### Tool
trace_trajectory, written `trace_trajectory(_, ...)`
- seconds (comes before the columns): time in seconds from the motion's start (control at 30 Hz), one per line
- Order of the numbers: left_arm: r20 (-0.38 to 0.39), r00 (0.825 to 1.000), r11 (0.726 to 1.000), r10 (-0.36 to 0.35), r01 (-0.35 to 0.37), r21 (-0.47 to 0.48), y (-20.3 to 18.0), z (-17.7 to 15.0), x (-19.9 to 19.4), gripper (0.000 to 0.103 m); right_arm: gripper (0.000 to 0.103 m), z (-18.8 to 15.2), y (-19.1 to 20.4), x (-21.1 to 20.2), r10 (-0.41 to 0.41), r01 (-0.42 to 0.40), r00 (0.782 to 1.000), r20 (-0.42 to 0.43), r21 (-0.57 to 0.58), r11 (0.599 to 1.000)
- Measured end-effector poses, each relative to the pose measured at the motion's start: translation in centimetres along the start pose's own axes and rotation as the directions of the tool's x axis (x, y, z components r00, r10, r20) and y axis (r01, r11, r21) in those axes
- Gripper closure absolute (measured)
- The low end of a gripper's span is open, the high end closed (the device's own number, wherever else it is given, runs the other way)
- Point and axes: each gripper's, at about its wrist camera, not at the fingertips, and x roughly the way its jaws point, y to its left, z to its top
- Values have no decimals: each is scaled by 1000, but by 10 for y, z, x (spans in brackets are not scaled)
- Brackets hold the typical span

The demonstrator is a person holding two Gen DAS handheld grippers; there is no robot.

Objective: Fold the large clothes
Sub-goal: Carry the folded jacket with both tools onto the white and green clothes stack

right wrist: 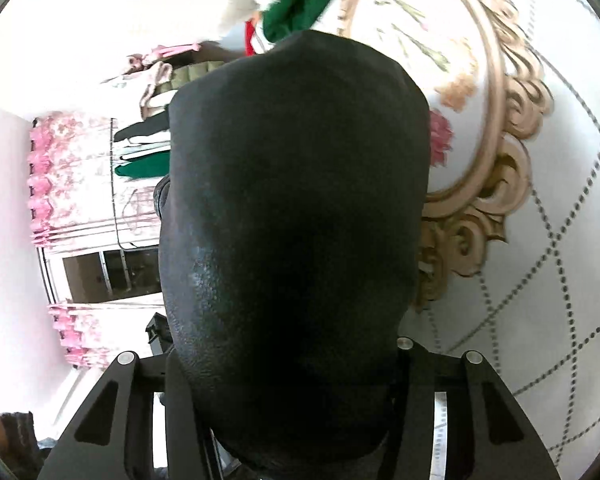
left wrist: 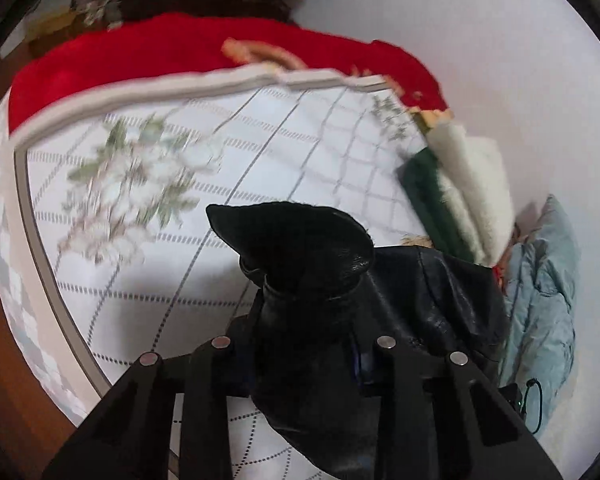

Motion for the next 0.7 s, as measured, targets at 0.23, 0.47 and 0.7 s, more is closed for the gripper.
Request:
trace_trajectory(0.23,67,996,998,-53,50,42,-53,46,-47,74,52,27,83,-3,60,-58,998,17,-74,996)
trace_trajectory(0.47,141,979,988,-147,138,75,-137,118,-55,74,52,113,185,-29,98,-92,995,23,-187,978)
trace_trajectory(0.7,174,952,964,-252,232,128,-237,196,-4,74,52,263,262,-76,129,-112,990,52,-249,962)
